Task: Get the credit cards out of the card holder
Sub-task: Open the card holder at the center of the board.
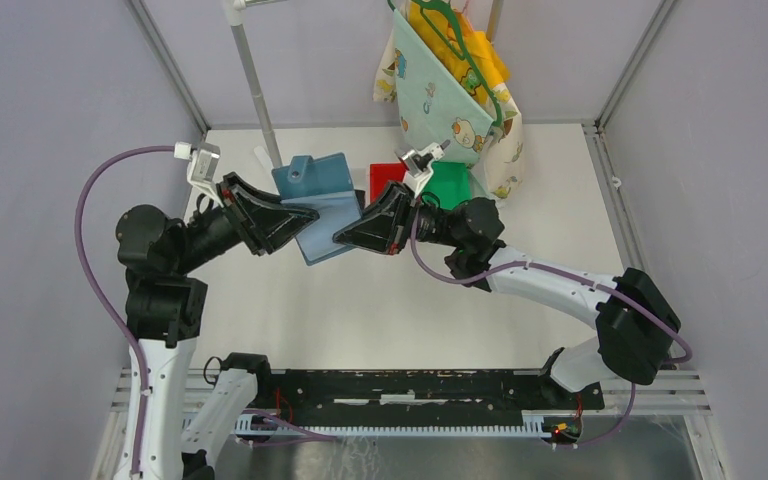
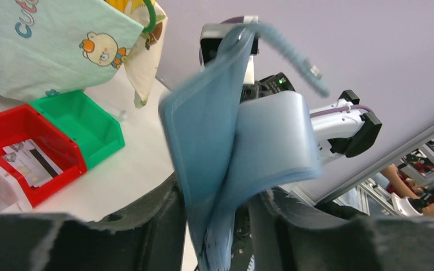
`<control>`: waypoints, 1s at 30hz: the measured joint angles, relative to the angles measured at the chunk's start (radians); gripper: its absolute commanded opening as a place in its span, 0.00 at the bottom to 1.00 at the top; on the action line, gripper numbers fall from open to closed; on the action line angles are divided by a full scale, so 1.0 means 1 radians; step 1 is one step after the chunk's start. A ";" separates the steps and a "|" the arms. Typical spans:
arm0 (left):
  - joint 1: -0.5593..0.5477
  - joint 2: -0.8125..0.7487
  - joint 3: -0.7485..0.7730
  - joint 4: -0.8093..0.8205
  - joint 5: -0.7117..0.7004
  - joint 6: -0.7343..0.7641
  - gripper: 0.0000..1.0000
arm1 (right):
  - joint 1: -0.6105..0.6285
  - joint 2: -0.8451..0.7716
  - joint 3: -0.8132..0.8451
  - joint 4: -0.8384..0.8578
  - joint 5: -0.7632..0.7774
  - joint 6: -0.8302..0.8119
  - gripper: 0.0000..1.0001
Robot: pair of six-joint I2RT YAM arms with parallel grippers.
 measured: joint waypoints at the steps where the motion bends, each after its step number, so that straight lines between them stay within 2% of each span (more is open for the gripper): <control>1: 0.000 0.001 0.000 0.014 -0.007 -0.008 0.60 | 0.000 0.000 0.000 -0.011 -0.004 -0.002 0.00; 3: 0.000 0.005 0.003 0.042 -0.011 -0.027 0.61 | 0.003 0.000 0.000 -0.045 -0.018 -0.009 0.00; 5: 0.000 0.008 0.005 0.069 -0.012 -0.045 0.56 | 0.005 0.000 0.000 -0.071 -0.029 -0.020 0.00; 8: 0.001 0.011 0.005 0.095 -0.018 -0.062 0.41 | 0.010 0.000 0.000 -0.100 -0.041 -0.036 0.00; 11: 0.001 0.014 0.005 0.111 -0.019 -0.072 0.21 | 0.011 0.000 0.000 -0.113 -0.051 -0.045 0.01; 12: 0.001 0.015 0.006 0.114 -0.020 -0.071 0.15 | 0.011 0.000 0.000 -0.115 -0.053 -0.047 0.05; 15: 0.001 0.016 0.011 0.104 -0.035 -0.060 0.02 | 0.011 0.000 0.000 -0.117 -0.053 -0.050 0.29; 17: 0.001 0.021 0.027 0.075 -0.041 -0.046 0.02 | 0.006 -0.003 0.000 -0.114 -0.057 -0.047 0.39; 19: 0.001 0.034 0.056 0.039 -0.046 -0.035 0.02 | -0.002 -0.006 0.000 -0.101 -0.065 -0.036 0.39; 24: 0.001 0.071 0.122 -0.005 -0.051 -0.021 0.02 | -0.054 -0.040 -0.055 -0.006 -0.089 -0.006 0.37; 30: 0.001 0.091 0.128 -0.008 -0.036 -0.033 0.02 | -0.077 -0.065 -0.105 0.074 -0.113 0.009 0.28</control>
